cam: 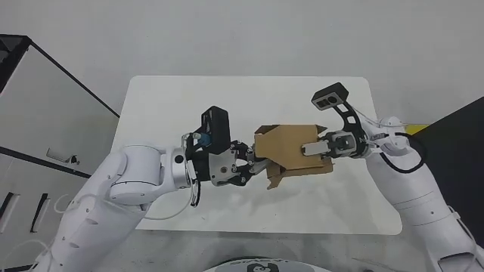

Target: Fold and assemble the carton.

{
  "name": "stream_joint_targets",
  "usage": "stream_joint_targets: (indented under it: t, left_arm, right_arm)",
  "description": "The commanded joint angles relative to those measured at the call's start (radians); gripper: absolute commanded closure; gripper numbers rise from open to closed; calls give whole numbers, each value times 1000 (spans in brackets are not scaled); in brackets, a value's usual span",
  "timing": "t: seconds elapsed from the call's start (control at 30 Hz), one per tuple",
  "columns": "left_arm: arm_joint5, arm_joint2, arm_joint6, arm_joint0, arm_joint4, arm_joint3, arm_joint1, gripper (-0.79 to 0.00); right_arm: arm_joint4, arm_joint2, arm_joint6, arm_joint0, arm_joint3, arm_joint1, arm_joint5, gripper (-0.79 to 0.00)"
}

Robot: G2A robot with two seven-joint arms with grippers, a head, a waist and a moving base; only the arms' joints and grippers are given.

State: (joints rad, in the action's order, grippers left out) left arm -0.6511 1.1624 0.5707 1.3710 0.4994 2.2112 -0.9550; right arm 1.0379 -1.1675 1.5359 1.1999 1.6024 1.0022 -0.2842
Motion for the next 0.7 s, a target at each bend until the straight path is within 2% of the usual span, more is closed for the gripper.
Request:
stream_joint_targets:
  t: [0.0,0.43,0.67]
  left_arm:
    - [0,-2,0,0,0,1,0,0]
    - [-1,-7,5,0,-5,2,1,0]
    - [1,24,1,0,-5,7,4,0]
  right_arm:
    - [-2,4,0,-1,0,0,0,0]
    - [-6,23,0,2,1,-1,0,0]
    - [-1,-10,0,9,-13,-6,0,0]
